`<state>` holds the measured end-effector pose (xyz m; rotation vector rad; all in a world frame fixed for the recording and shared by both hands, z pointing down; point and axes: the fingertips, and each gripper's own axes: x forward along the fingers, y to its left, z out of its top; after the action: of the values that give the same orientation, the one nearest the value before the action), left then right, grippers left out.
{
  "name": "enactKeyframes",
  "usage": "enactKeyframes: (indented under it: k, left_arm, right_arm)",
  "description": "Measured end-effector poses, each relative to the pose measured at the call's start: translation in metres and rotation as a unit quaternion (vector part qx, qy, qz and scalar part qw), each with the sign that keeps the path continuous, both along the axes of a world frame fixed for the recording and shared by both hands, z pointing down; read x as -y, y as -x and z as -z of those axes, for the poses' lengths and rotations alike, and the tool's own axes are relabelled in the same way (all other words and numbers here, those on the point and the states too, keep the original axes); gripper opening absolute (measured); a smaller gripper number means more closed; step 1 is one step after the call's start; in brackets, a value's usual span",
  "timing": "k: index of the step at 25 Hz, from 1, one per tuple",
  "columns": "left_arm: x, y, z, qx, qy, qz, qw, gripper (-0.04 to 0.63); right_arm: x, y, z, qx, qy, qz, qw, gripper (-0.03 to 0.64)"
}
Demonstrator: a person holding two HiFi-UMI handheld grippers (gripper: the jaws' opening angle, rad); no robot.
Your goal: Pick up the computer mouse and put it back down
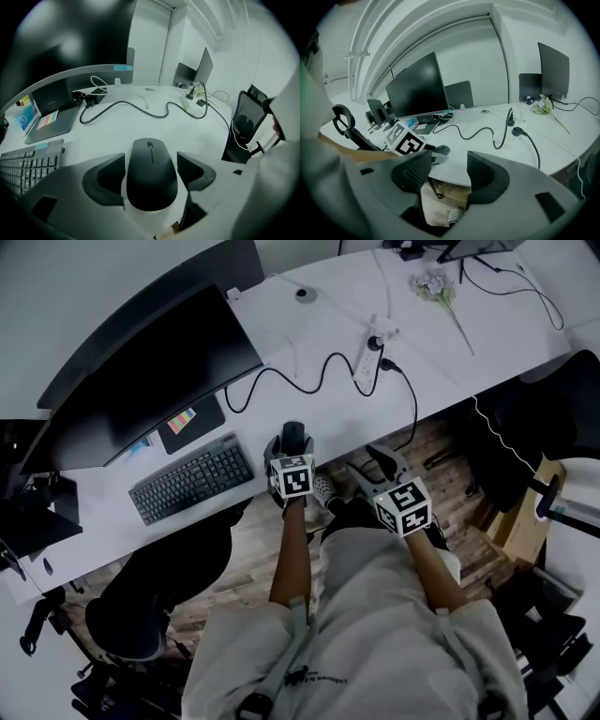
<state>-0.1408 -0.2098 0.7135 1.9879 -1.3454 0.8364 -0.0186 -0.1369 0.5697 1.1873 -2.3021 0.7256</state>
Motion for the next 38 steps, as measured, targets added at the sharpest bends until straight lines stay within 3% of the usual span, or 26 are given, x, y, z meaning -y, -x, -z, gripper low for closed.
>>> enactKeyframes:
  k: [3, 7, 8, 10, 11, 14, 23, 28, 32, 38]
  left_arm:
    - [0.003, 0.004, -0.003, 0.028, -0.012, 0.020, 0.9993, 0.316]
    - [0.002, 0.002, -0.005, 0.031, -0.030, 0.038, 0.9984, 0.307]
    - [0.002, 0.002, -0.006, 0.030, -0.030, 0.038, 0.9984, 0.307]
    - [0.003, 0.003, -0.006, 0.028, -0.028, 0.039, 0.9985, 0.306]
    - [0.003, 0.004, -0.006, 0.027, -0.027, 0.038, 0.9985, 0.307]
    - [0.004, 0.004, -0.007, 0.027, -0.024, 0.034, 0.9988, 0.306]
    - [0.000, 0.004, -0.008, 0.029, -0.018, 0.034, 0.9988, 0.305]
    - [0.007, 0.005, -0.007, 0.027, -0.021, 0.036, 0.9988, 0.305]
    - [0.003, 0.007, -0.008, 0.026, 0.005, 0.009, 0.9996, 0.302]
    - [0.002, 0.009, -0.004, 0.026, 0.004, 0.001, 0.9996, 0.302]
  right_arm:
    - [-0.001, -0.004, -0.001, 0.004, -0.002, -0.011, 1.000, 0.226]
    - [-0.004, -0.005, -0.006, 0.015, 0.002, -0.017, 1.000, 0.203]
    - [-0.003, -0.002, -0.004, 0.020, -0.002, -0.019, 1.000, 0.176]
    - [0.000, 0.003, -0.001, 0.040, -0.007, -0.024, 0.999, 0.014]
    - [0.001, 0.006, 0.000, 0.054, -0.005, -0.024, 0.998, 0.008]
    - [0.002, 0.014, -0.002, 0.070, -0.004, -0.013, 0.997, 0.008]
    - [-0.009, 0.017, -0.005, 0.045, -0.028, 0.050, 0.997, 0.006]
    - [-0.011, 0.028, -0.023, 0.062, -0.003, 0.075, 0.995, 0.008]
    - [-0.026, 0.052, -0.025, 0.096, 0.027, 0.122, 0.988, 0.008]
    - [-0.032, 0.069, -0.025, 0.091, 0.021, 0.148, 0.985, 0.008]
